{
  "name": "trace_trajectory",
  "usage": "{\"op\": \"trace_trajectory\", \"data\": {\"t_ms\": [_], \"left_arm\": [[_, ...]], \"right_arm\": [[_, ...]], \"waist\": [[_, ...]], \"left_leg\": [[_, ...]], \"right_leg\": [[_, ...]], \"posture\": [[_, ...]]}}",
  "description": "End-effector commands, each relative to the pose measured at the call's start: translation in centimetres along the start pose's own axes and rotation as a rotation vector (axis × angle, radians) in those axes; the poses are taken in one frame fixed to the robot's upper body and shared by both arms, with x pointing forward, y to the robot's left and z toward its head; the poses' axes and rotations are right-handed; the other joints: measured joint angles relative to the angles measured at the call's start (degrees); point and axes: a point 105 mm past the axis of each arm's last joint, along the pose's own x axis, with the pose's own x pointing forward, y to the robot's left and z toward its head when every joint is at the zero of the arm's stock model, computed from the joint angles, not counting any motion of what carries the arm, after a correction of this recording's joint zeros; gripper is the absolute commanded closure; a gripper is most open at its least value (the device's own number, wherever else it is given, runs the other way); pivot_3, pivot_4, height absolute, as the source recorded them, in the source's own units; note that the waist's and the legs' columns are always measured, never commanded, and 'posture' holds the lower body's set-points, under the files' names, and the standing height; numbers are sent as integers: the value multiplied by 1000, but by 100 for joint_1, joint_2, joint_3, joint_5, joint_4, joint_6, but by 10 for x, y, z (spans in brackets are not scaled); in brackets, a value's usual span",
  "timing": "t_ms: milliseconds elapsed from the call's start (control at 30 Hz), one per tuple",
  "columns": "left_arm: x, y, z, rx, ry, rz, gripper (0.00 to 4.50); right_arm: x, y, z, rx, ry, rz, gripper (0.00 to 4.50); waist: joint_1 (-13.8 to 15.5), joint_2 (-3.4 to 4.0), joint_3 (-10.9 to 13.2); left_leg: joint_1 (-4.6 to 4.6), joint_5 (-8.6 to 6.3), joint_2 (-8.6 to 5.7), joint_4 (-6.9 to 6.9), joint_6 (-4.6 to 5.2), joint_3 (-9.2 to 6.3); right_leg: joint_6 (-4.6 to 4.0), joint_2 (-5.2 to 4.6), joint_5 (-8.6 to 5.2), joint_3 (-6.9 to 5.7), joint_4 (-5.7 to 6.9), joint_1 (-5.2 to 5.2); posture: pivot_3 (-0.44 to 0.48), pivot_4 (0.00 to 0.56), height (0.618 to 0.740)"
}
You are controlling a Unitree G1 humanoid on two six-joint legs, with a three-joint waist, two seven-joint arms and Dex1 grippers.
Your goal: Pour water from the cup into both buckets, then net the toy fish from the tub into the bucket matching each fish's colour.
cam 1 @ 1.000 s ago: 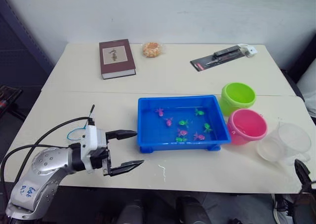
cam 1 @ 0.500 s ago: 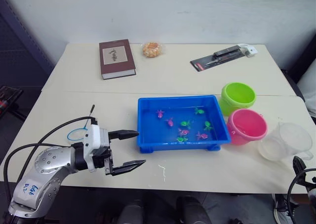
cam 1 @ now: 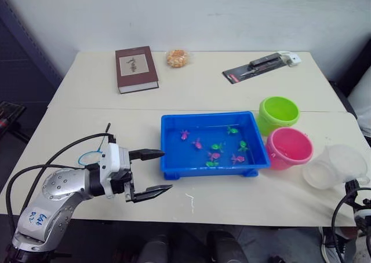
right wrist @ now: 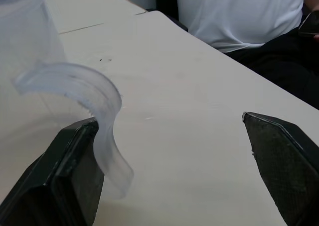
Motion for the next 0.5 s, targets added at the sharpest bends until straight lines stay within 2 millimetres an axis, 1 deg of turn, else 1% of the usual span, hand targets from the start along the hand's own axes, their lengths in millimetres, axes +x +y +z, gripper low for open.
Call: {"op": "trace_trajectory", "data": {"t_ms": [33, 100, 133, 233, 267, 400, 500], "left_arm": [[0, 0, 1, 21, 5, -4, 0], [0, 1, 1, 24, 6, -1, 0], [1, 2, 1, 25, 6, 1, 0], [0, 3, 1, 27, 7, 8, 0], [0, 3, 1, 26, 6, 12, 0], [0, 4, 3, 6, -20, 28, 0], [2, 5, 5, -8, -40, 23, 0]], "right_arm": [[1, -7, 10, 15, -72, -32, 1199], [3, -4, 10, 24, -79, -17, 2336], [4, -3, 10, 27, -80, -12, 2775], [5, 3, 12, 43, -99, 5, 4301], [5, 5, 17, 36, -124, 13, 4440], [5, 4, 32, 18, -189, 10, 4440], [3, 2, 48, 1, -236, 6, 4440]], "waist": [[-1, 0, 0], [-1, 0, 0], [4, 0, 0], [6, 0, 0], [4, 0, 0], [-1, 2, 0], [-1, 2, 0]], "left_leg": [[0, 0, 1, 0, -1, 0], [0, 1, 2, 0, -1, 0], [0, 1, 2, 0, -1, 0], [-1, 1, 1, 1, 1, 0], [-1, 1, 1, 1, 0, 0], [-1, 1, 2, 0, 0, 0], [-1, 1, 3, 0, 0, 0]], "right_leg": [[0, 2, 0, 0, -1, 0], [0, 2, 0, 1, 0, 0], [0, 2, 0, 2, 0, 0], [0, 0, 0, 2, -1, 0], [0, 0, 0, 2, -1, 0], [0, 1, 0, 3, -1, 0], [0, 1, 0, 3, 0, 0]], "posture": [[0, 150, 738], [0, 150, 738], [0, 150, 738], [0, 150, 738], [0, 150, 738], [0, 150, 738], [0, 150, 738]]}}
